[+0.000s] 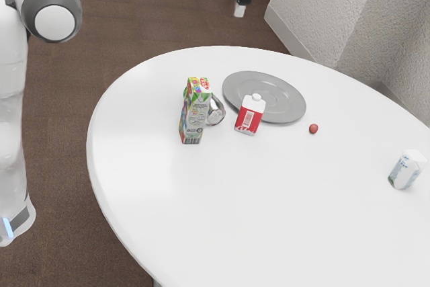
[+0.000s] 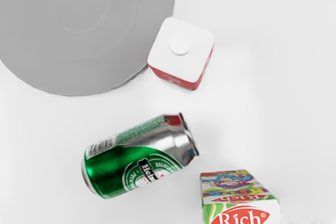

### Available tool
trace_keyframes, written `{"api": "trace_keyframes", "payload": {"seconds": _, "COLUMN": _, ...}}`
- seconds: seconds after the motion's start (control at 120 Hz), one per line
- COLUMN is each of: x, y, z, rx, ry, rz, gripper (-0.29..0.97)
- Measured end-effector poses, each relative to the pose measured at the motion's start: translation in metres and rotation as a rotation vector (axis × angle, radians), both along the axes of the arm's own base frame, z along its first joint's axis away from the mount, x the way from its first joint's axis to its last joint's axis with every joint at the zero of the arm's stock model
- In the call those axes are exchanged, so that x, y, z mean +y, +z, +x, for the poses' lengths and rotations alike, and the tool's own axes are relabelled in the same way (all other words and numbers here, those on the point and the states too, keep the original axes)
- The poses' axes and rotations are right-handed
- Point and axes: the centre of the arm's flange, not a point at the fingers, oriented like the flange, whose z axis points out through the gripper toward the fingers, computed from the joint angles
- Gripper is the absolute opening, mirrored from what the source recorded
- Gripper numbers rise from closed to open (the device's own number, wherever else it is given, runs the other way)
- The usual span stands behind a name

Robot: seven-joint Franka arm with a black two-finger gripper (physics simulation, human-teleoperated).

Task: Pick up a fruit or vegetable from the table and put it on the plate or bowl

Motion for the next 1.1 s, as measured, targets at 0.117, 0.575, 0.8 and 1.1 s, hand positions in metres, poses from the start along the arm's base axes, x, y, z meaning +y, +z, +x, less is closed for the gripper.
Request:
{"api": "trace_keyframes", "payload": {"seconds": 0.117, "x": -0.004, "y": -0.033, "z": 0.018, "rx": 0.085, "ry": -0.011, "rz": 0.015, "gripper": 0.68}}
{"api": "trace_keyframes", "payload": {"seconds": 0.575, "x": -0.034, "y": -0.095, "z": 0.05, "rx": 0.197, "ry": -0.078, "rz": -0.08, "gripper": 0.68}}
{"api": "trace_keyframes", "payload": {"seconds": 0.8, "x": -0.021, "y": -0.149, "z": 0.12, "rx": 0.171, "ry": -0.141, "rz": -0.098, "gripper": 0.68}}
{"api": "trace_keyframes", "payload": {"seconds": 1.1, "x": 0.003, "y": -0.206, "z": 0.194, "rx": 0.005, "ry": -0.235, "rz": -0.106, "gripper": 0.68}}
